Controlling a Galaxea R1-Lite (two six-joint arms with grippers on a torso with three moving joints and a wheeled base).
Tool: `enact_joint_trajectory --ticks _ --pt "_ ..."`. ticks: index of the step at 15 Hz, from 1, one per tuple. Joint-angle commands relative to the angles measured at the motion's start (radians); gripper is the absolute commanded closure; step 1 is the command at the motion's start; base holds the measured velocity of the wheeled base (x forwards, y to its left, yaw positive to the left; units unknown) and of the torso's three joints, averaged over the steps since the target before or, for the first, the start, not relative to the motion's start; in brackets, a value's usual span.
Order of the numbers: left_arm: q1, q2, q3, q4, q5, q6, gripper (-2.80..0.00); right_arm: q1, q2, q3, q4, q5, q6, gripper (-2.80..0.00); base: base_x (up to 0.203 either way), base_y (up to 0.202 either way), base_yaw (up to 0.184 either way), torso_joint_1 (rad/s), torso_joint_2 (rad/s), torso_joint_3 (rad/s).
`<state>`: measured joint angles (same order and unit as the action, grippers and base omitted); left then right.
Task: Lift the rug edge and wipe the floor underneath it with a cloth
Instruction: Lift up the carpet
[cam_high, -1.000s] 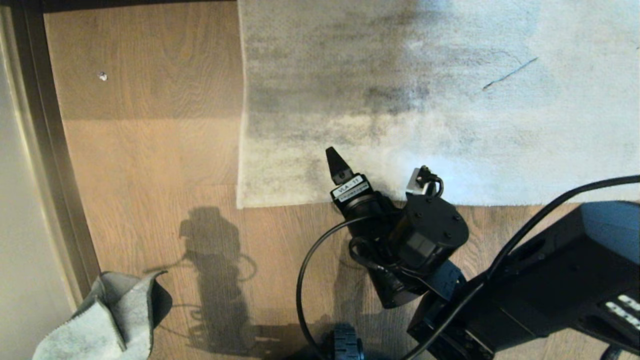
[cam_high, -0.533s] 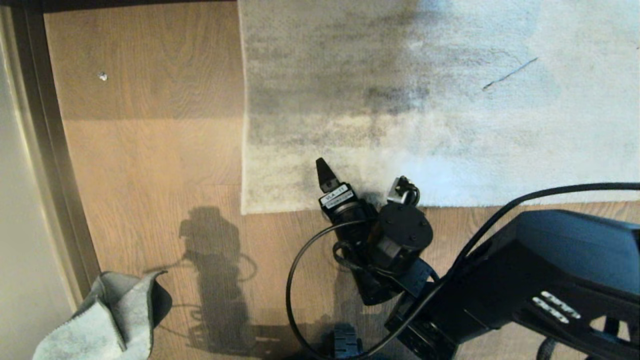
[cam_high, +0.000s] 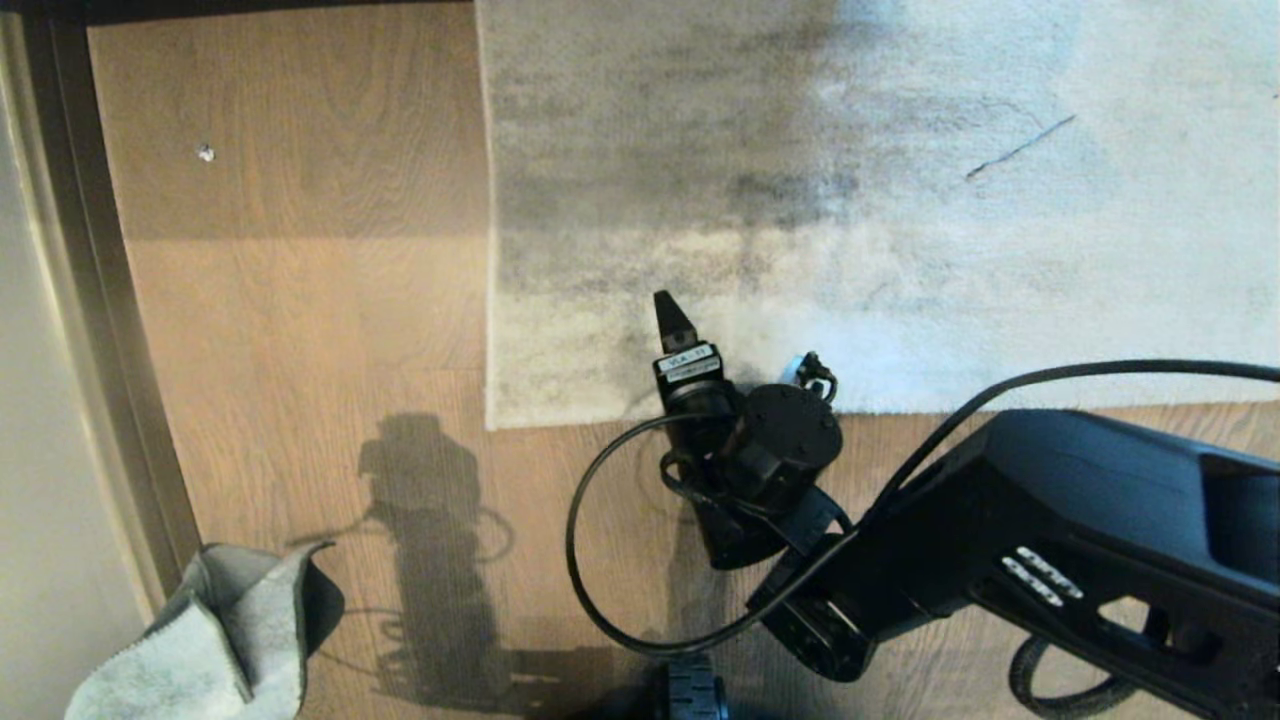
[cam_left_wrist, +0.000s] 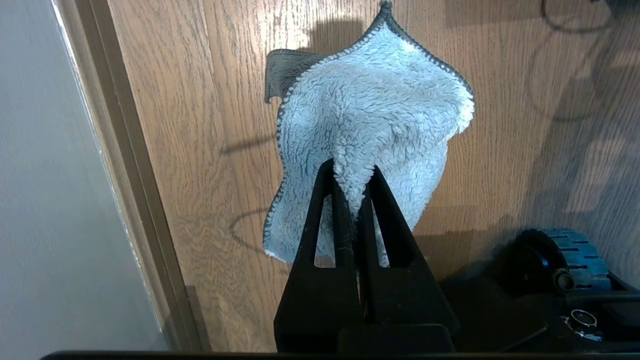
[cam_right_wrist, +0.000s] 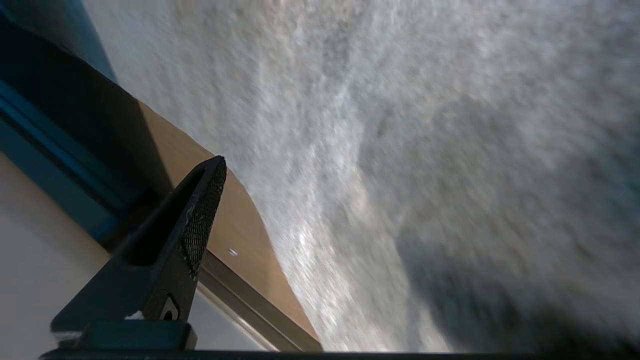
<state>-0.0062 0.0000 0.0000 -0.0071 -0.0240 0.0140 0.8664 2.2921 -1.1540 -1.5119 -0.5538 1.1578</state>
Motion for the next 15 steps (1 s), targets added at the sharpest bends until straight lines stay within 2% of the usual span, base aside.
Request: enact_joint_trajectory --ticks 1,3,9,10,15 --pt "0.000 0.000 0.000 -0.001 -0.001 0.000 0.00 -0.001 0.024 -0.041 -0.007 -0.001 0.043 -2.80 0.000 0.000 0.000 0.000 0.00 0.000" --pt "0.000 0.000 0.000 -0.001 -0.001 0.000 0.00 -0.001 0.026 -0.063 -0.004 0.001 0.089 -2.80 0.000 0.000 0.000 0.000 0.00 0.000" --pt "0.000 0.000 0.000 -0.001 -0.001 0.001 0.00 -0.001 0.037 -0.073 -0.001 0.001 0.152 -2.80 0.000 0.000 0.000 0.000 0.00 0.000" --pt "0.000 0.000 0.000 -0.001 -0.001 0.001 0.00 -0.001 0.042 -0.073 -0.001 0.000 0.154 0.00 0.000 0.000 0.000 0.000 0.00 0.000" --pt "0.000 0.000 0.000 -0.001 -0.001 0.001 0.00 -0.001 0.049 -0.073 0.020 0.003 0.221 0.00 0.000 0.000 0.000 0.000 0.00 0.000"
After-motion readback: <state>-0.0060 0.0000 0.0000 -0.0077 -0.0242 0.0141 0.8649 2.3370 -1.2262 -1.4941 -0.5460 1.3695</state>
